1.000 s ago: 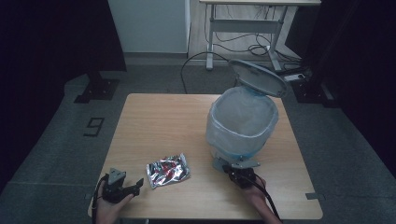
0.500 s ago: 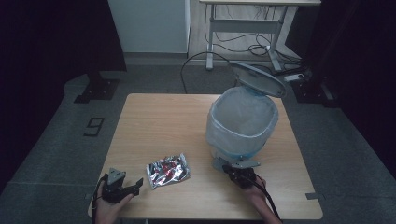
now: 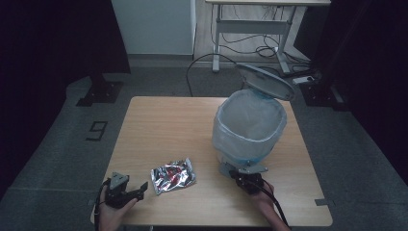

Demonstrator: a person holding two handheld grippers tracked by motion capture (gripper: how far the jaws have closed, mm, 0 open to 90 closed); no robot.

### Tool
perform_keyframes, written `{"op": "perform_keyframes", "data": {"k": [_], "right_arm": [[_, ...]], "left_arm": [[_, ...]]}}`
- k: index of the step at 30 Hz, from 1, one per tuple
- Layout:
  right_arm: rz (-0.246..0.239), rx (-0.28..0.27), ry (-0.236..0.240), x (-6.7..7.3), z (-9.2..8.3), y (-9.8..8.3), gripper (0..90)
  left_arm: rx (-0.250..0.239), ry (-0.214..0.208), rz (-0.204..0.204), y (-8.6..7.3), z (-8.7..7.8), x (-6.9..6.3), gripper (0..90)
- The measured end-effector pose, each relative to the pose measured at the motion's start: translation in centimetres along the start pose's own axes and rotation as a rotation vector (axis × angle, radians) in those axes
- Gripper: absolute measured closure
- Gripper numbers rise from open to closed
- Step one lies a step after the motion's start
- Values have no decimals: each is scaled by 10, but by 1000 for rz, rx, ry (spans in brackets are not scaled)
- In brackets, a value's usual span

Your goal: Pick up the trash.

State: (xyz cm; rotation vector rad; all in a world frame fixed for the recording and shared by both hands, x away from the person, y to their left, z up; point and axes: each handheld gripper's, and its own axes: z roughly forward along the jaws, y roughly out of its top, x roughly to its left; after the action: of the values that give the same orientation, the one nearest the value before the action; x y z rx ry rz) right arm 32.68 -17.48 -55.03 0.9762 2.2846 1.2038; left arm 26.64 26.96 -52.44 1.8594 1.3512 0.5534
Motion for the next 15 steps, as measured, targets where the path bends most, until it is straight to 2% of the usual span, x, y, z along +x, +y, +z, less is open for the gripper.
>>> {"op": "perform_keyframes", "data": {"k": [7,15], "right_arm": [[0,-2,-4,1,0,0,900],[-6,-3,-8,1,0,0,900]], "left_arm": [[6,-16,14,8,8,-7,188],[17,-31,33,19,25,-18,191]]}}
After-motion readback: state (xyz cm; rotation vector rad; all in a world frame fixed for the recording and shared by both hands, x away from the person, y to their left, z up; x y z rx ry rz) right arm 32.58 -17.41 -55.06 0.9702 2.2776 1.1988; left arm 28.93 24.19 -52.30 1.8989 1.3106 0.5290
